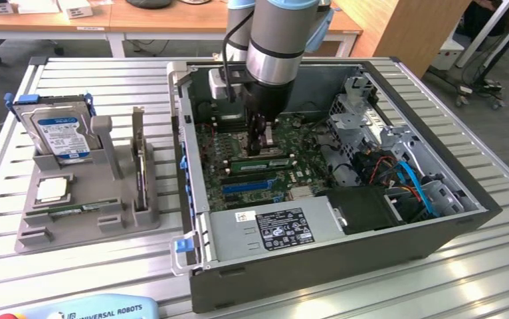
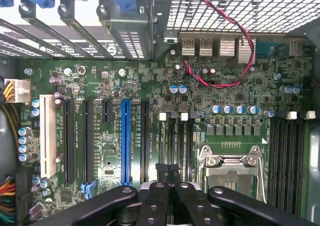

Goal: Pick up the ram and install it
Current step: 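Press down the ram until it locks into place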

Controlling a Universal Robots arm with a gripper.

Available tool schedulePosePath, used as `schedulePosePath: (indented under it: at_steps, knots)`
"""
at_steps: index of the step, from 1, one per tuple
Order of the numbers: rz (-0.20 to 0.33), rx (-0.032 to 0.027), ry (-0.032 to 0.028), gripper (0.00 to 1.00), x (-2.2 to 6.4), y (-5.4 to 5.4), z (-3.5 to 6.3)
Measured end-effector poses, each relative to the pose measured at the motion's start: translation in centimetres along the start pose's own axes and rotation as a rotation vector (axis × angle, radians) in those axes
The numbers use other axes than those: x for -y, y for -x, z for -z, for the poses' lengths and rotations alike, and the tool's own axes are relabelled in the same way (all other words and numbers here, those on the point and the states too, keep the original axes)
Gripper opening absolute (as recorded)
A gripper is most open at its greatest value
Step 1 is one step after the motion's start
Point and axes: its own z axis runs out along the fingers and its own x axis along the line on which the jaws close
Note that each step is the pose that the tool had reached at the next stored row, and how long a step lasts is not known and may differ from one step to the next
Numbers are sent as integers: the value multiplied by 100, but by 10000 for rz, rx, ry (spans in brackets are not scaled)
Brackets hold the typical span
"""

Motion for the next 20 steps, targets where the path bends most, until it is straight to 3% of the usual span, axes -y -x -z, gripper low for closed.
schedulePosePath:
  at_steps: [20]
  knots:
    - [1,28,-22,10,-15,-2,-77]
